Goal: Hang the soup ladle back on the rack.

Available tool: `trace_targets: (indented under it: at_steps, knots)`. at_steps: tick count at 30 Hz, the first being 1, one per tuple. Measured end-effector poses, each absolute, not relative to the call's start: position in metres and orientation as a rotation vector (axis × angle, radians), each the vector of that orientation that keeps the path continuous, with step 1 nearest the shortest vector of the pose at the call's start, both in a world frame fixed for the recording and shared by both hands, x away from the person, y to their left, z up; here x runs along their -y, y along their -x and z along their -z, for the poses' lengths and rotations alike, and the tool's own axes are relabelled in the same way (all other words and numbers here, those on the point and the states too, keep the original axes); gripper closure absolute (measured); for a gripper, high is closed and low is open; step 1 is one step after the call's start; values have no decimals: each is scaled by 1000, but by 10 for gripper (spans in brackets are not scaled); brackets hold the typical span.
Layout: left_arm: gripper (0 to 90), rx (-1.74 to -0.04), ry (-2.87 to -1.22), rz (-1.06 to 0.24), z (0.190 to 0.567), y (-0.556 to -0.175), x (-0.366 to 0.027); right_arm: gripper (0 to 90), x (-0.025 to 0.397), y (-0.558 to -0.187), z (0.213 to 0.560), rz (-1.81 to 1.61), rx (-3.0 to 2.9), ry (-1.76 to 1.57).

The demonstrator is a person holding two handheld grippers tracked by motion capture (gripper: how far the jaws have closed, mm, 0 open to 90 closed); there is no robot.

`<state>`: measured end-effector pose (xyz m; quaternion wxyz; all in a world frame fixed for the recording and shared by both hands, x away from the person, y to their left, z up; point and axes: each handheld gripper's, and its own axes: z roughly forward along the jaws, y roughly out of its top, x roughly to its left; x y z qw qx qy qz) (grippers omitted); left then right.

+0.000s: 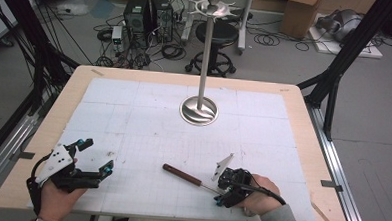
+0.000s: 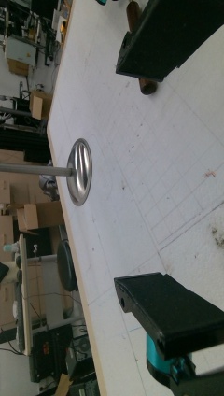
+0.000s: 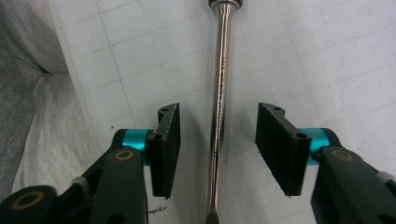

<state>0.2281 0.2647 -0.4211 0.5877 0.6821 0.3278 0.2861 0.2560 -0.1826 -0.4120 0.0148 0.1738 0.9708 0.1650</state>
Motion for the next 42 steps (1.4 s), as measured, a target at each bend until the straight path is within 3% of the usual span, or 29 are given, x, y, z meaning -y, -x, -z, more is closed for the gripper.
trace_targets:
  at_steps: [16, 24, 42]
  knots:
    - [18, -757, -1593, -664, 421, -228, -263, 683, 177, -254, 410, -419, -3007, -531]
    - [18, -756, -1595, -658, 422, -230, -261, 834, 173, -253, 410, -417, -3017, -535]
    - [18, -756, -1589, -660, 421, -229, -263, 849, 189, -253, 401, -619, -2976, -577]
